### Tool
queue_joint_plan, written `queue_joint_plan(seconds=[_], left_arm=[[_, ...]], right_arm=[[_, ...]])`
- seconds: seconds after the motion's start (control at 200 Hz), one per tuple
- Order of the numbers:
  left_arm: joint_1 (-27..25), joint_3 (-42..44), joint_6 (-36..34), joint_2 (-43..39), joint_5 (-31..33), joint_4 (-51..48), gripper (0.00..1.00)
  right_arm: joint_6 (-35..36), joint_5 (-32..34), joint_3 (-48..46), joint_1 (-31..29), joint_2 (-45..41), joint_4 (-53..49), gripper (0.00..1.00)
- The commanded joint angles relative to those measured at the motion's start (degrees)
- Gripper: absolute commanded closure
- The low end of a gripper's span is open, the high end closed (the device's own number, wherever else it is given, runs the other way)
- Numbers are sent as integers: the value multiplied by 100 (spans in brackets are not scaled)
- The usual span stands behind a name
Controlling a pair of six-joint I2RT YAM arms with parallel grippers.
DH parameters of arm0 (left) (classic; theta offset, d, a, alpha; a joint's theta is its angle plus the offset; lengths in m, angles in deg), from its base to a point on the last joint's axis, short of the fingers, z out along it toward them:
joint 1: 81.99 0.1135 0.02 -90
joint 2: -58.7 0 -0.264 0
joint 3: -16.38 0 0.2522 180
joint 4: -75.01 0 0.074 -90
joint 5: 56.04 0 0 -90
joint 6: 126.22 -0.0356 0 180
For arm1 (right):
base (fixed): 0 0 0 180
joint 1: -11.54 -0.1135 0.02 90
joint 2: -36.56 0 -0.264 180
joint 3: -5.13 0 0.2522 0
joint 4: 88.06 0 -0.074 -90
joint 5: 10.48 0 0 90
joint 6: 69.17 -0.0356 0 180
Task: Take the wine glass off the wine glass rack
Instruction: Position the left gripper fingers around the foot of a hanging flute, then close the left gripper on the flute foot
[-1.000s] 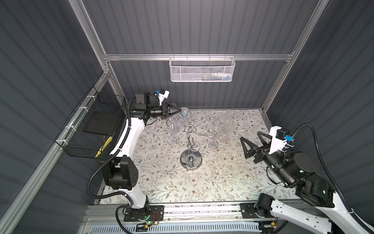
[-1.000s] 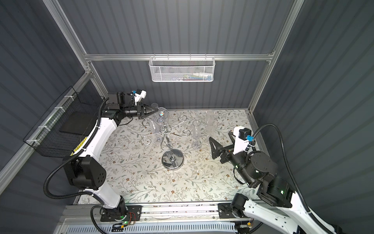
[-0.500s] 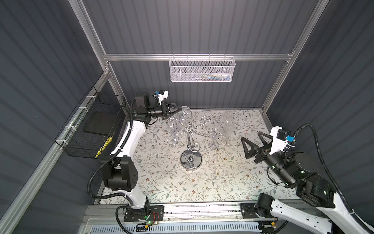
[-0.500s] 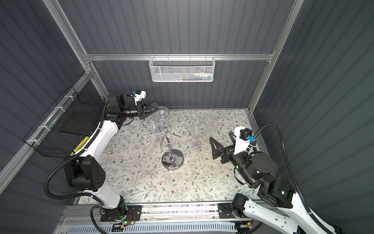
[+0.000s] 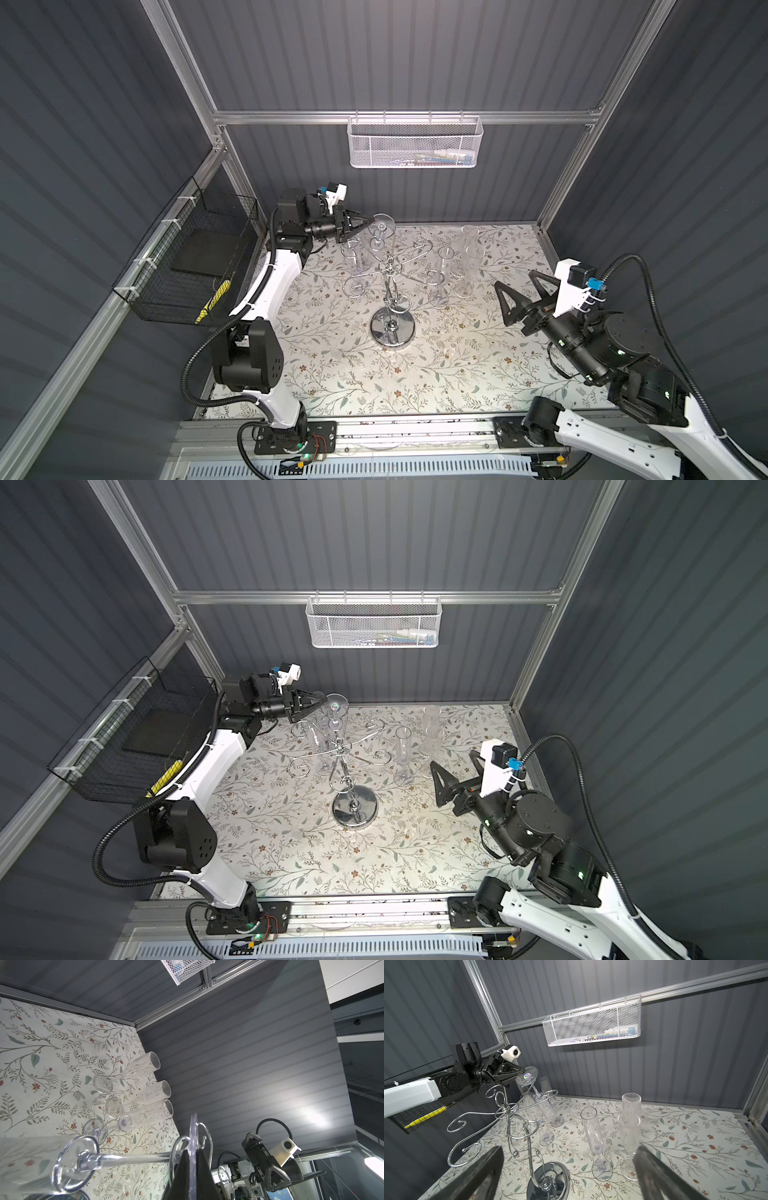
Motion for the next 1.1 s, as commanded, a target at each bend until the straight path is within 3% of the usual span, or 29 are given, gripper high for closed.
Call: queue_joint_plan(seconds=[0.0,1.096], left_arm=[[-110,-89,207,-124,-21,386,100],[-223,325,321,-653,-149,324,100]], right_arm=[[-46,45,-40,12,-2,30,1],[-155,28,-71,12,-48,-6,1]])
